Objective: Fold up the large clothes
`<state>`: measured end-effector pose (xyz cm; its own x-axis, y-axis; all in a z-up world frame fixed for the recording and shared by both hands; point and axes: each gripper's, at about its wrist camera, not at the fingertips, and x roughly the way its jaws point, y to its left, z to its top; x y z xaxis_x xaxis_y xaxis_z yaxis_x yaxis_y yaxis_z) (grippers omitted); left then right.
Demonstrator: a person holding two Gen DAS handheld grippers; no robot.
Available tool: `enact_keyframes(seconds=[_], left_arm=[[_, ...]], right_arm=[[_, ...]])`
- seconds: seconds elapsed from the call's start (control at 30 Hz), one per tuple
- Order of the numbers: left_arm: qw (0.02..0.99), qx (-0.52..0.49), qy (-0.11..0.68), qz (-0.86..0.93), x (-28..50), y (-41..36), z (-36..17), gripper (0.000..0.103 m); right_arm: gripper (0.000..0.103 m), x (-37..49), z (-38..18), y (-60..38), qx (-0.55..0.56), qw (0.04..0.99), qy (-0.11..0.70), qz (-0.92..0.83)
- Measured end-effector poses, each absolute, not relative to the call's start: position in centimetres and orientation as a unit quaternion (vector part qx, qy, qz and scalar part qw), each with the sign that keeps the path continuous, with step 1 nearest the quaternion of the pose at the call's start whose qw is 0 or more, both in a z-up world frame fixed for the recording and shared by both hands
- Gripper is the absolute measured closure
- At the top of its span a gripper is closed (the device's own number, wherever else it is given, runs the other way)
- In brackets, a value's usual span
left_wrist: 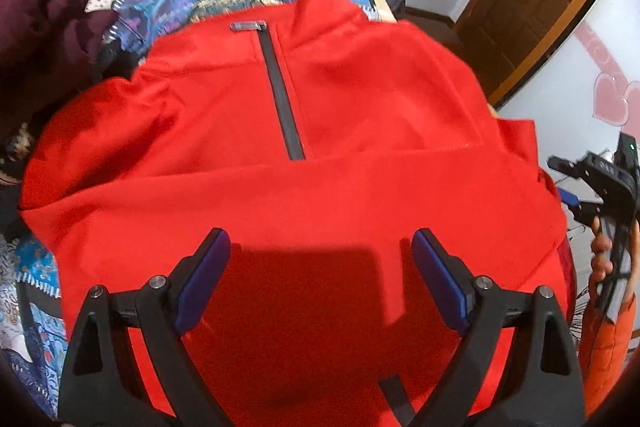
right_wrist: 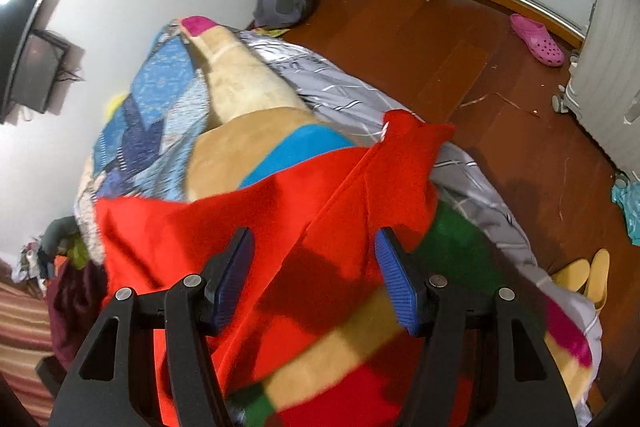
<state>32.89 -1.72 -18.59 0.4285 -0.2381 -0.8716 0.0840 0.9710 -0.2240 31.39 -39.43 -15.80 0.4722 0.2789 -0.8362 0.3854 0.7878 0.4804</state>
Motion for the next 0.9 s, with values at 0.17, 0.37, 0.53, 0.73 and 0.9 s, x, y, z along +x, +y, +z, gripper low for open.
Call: enact_keyframes(seconds=[0.17,0.37,0.53,0.73,0.9], left_arm=[[0.84,-0.071,0.529,-0.096,33.0,-2.1,-19.5,0.011],[0.844,-0.06,0.524,-0.096,32.9,-2.4,-19.3,0.011],[0.856,-0.056,0.505,-0.097,32.4,-2.0,-17.8,0.011],[0.873,-0.068,0.473,-0.095,31.4,-0.7,-15.3,0.011],[0.884,-0.068,0.454,-0.09,30.5,-0.1,-13.7,0.011]], right_arm=[[0.07,31.1,-18.7,-40.3,0.357,0.777,0.515,-0.062],[0.096,30.2,-17.6,-41.0,0.372,0.78,0.499,-0.063],[0.097,29.2,-13.7,-40.0,0.326,0.823,0.461,-0.066],[0.097,27.5,-7.2,-37.5,0.281,0.876,0.39,-0.041],[0.097,26.1,-2.9,-33.7,0.235,0.907,0.35,0.013]])
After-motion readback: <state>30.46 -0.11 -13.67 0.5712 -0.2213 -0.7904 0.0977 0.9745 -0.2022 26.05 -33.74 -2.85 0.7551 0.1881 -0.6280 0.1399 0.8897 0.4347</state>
